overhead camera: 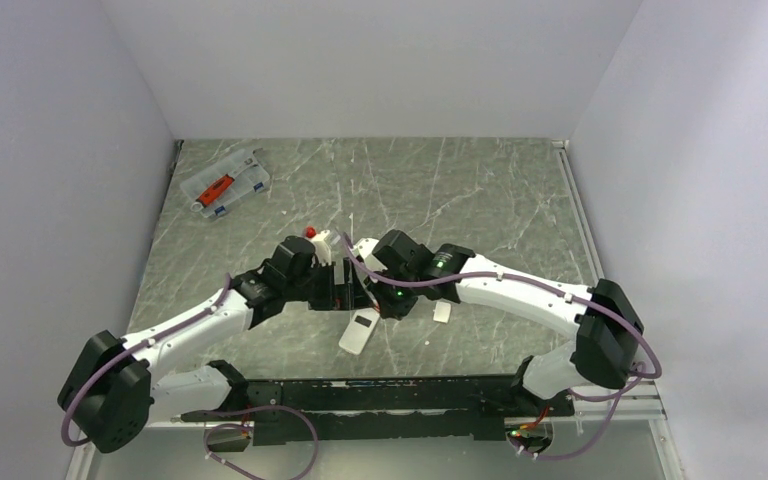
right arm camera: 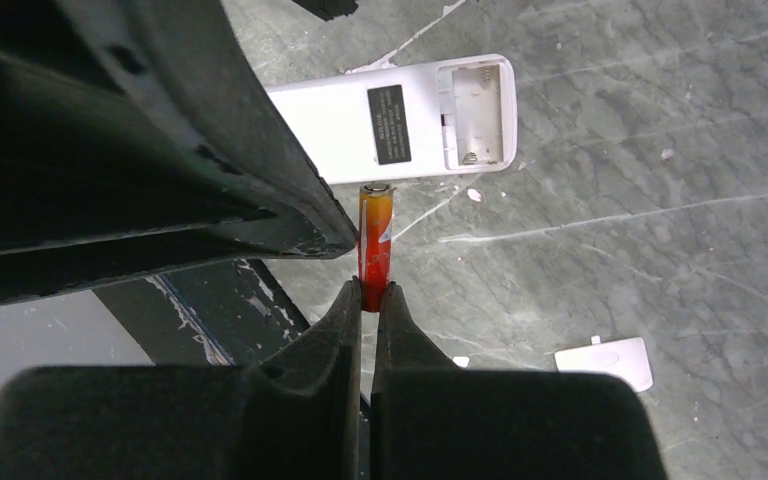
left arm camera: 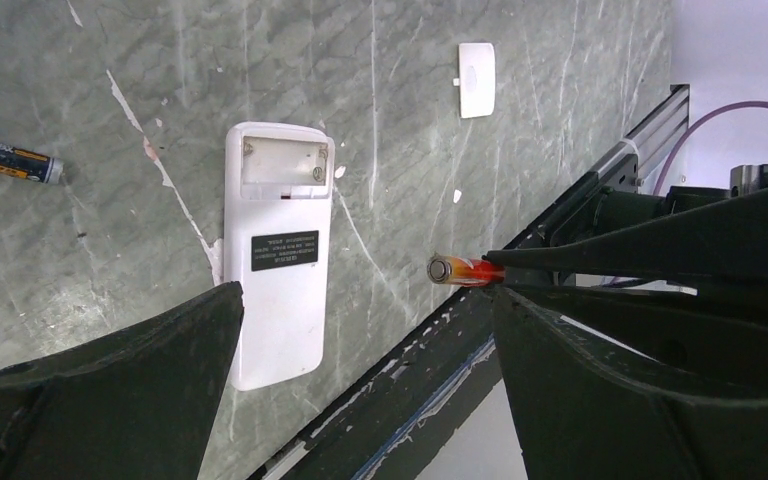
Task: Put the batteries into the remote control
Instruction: Load the battery into the remote control.
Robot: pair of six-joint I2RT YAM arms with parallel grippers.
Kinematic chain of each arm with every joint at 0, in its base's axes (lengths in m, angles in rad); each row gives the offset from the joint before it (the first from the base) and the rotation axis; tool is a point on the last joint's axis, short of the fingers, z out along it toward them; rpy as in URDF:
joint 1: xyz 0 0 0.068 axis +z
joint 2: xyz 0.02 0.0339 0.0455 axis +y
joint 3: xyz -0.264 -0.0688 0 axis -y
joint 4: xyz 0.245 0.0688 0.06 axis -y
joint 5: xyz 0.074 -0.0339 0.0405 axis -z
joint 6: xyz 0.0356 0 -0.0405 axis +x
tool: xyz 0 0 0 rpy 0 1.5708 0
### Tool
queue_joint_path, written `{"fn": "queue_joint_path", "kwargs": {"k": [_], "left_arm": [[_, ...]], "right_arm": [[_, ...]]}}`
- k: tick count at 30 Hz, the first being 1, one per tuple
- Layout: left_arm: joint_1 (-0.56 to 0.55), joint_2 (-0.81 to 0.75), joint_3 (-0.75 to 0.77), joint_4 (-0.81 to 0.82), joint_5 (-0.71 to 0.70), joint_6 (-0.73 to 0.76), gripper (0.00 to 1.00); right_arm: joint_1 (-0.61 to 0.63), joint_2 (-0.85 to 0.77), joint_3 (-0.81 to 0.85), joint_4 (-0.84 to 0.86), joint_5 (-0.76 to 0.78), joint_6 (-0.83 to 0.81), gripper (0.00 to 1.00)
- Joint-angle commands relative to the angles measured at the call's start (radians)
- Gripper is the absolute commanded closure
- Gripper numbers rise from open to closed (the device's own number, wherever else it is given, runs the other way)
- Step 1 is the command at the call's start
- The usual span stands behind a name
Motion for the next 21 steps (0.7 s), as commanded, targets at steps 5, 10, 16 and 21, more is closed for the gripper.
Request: {"fn": "queue_joint_path", "kwargs": {"k": [5,10,16,21], "left_arm": [[0.001,0.012,-0.011,0.054,0.030,-0.012,0.01],[0.001,0.010,-0.021,0.058,0.023,-0.016,0.01],[0.002,0.012,-0.022,0.059,0.023,-0.016,0.01],[0.002,0.015,-0.021,0.064,0.025,-0.016,0.01]], "right_arm": [[0.004,-0.061,0.020,0.028,-0.031,-0.006,1.00],[0.004,-0.083,0.017,0.032,-0.033,-0.004,1.00],[0.004,-0.102,0.019,0.034,-0.030,0.001,1.00],[0.005,-0.109,0.016,0.034,-0.033,0.004,1.00]]}}
